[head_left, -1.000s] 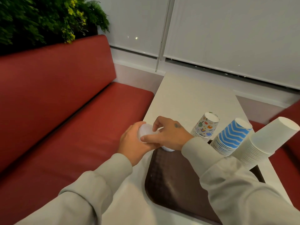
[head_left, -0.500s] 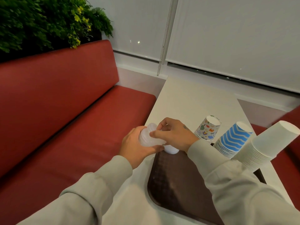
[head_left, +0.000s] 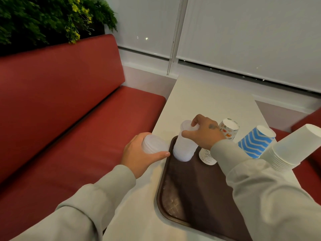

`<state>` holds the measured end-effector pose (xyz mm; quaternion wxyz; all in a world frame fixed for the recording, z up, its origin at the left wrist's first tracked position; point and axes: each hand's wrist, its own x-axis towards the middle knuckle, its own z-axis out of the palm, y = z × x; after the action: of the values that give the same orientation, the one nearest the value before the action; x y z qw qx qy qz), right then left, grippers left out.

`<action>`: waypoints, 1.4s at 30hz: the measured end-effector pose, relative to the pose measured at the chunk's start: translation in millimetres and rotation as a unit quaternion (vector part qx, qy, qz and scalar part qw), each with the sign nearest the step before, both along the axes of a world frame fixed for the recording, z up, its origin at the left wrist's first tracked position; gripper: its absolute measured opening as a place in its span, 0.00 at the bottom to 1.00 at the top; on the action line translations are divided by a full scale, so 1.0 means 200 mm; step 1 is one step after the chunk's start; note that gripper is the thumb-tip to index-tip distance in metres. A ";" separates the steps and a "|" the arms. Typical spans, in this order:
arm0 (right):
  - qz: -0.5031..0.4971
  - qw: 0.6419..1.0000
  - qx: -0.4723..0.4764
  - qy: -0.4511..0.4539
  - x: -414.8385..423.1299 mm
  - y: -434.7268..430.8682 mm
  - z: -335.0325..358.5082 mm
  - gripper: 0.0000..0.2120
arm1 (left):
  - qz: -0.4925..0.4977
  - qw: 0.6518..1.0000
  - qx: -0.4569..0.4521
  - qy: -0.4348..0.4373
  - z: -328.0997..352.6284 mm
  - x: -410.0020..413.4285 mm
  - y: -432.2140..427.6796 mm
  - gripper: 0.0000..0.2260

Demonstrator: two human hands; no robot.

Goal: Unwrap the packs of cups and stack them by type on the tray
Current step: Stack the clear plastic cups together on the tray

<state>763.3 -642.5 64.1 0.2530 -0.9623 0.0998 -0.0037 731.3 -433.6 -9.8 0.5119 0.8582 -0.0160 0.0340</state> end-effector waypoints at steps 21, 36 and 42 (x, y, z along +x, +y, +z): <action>0.101 0.988 0.061 -0.096 -0.06 0.10 -0.02 0.18 | -0.010 1.000 -0.006 0.003 0.03 -0.01 -0.01 0.32; 0.142 0.982 0.105 0.061 -0.19 0.26 0.10 0.21 | -0.043 0.999 -0.014 -0.015 0.16 -0.06 -0.03 0.29; 0.117 0.978 0.160 0.062 -0.16 0.23 0.07 0.18 | -0.037 0.999 -0.023 -0.014 0.12 -0.06 -0.03 0.30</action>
<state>731.1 -596.7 78.3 0.3961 -0.9126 0.0016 0.1012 719.8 -439.8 14.9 0.5322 0.8445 -0.0544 0.0274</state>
